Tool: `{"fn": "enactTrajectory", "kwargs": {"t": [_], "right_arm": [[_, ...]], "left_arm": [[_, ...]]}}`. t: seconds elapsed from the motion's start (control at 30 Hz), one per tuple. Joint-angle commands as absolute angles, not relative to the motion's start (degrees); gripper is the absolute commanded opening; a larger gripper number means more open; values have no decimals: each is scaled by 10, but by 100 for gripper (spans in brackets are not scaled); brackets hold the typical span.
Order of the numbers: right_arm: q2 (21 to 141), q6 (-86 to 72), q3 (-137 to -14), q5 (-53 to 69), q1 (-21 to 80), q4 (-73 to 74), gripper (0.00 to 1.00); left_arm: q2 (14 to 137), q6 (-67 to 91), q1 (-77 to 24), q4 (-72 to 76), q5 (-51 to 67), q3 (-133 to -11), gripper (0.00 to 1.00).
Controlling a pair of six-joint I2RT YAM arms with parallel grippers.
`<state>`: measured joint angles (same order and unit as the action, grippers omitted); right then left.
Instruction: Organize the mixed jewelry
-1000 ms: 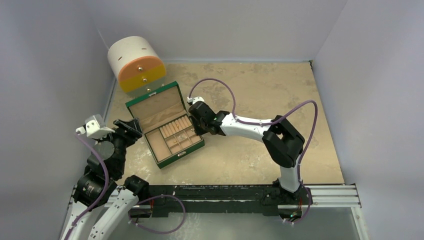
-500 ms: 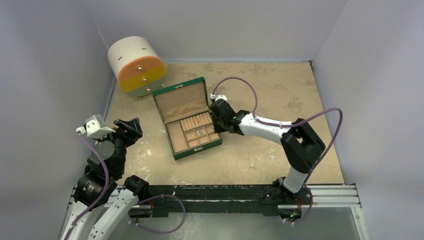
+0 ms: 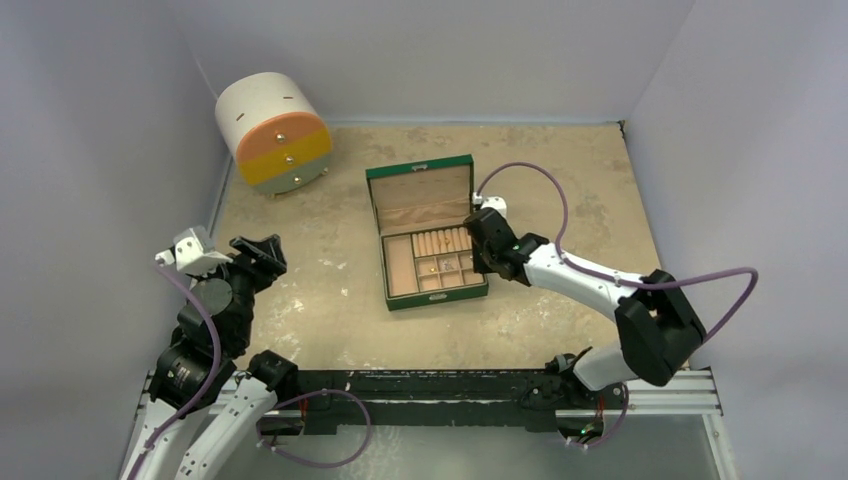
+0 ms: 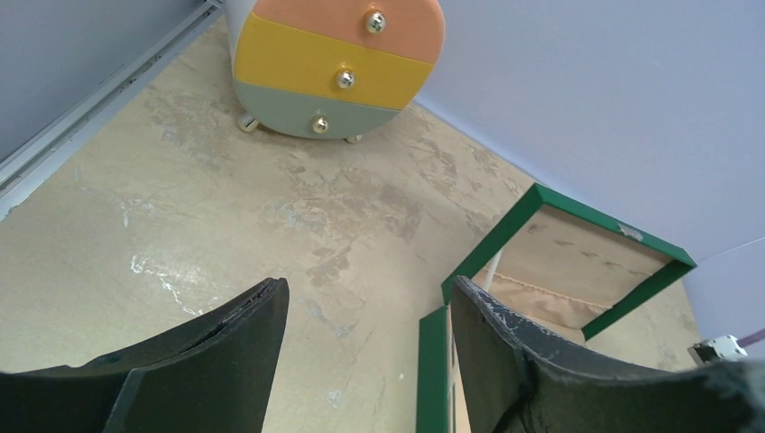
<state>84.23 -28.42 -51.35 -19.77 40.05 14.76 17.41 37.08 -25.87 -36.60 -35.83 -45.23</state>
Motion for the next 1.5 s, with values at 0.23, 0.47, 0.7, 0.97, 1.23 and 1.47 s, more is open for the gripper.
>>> {"fn": "enactTrajectory", "kwargs": {"t": [0.23,0.47,0.7,0.97,1.23,1.47], "right_arm": [[789,-315,-469,-213,378,129,0],[776,-328,-469,-218,378,140,17],[719,-304,-512,-263,376,188,44],[694,-238,-575,-289,318,176,50],[738,-235,-623,-160,179,90,44],[850,-292,-681,-4,94,36,15]], "left_arm": [[189,378,-253,-355,-362,-467,65],[188,379,-253,-355,-363,-467,65],[194,379,-253,-355,-362,-467,65],[199,378,-252,-354,-358,-466,65],[205,377,-252,-352,-352,-466,65],[219,374,-253,-355,-343,-471,65]]}}
